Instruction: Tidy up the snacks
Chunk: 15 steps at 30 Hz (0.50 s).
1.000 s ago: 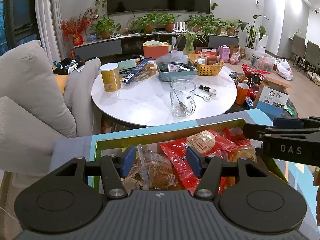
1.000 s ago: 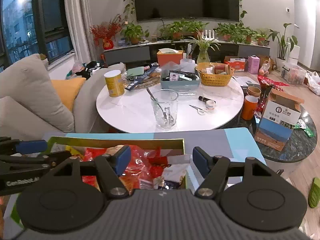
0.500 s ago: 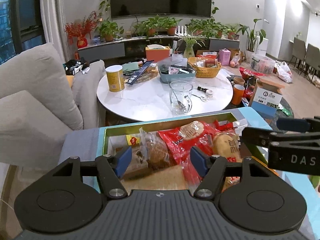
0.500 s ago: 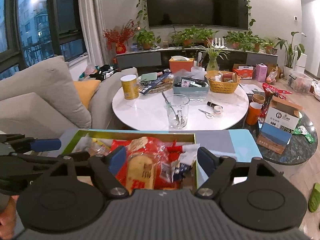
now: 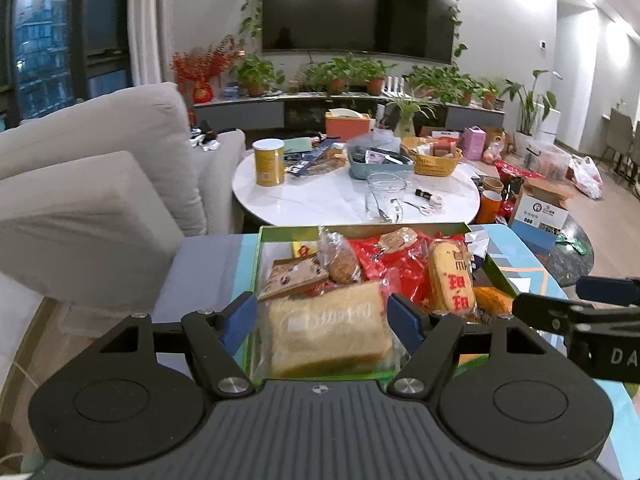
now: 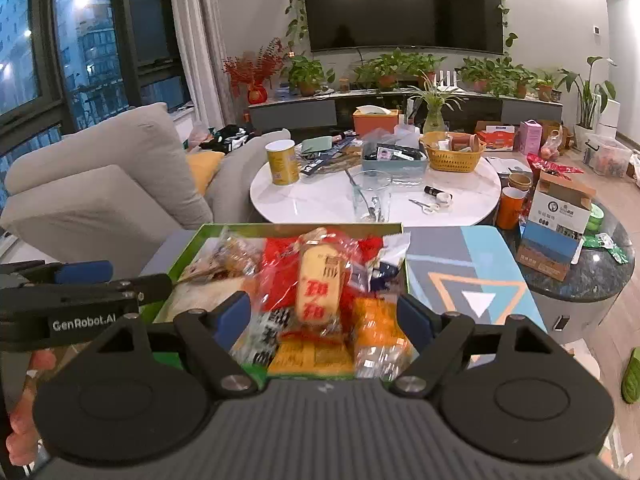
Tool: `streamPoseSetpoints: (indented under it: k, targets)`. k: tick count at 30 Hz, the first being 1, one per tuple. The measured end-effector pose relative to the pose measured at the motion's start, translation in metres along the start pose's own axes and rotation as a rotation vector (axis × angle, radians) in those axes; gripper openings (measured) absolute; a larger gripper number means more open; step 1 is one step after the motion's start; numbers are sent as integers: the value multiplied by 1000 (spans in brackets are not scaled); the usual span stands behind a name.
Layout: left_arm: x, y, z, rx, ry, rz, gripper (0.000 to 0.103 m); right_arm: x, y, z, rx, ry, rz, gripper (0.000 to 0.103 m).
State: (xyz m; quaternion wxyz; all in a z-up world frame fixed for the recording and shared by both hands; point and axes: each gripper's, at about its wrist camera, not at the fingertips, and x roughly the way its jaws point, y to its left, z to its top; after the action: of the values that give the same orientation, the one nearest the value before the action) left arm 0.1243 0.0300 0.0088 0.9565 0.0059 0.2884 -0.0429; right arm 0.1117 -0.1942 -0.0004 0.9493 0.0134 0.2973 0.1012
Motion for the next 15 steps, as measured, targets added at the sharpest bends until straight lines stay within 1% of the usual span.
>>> streamPoseSetpoints:
  k: [4,9,15]
  targets:
    - [-20,1,-13,-2,-7,5,70,-17,7,-13,-7,-21,4,81]
    - [-36,1,-33,2,9,2,71,-30,15,-32,-15,-14,21,81]
    - [-47,-2,-52,14,28,-11,71,-34,14,-50,10,10,17,81]
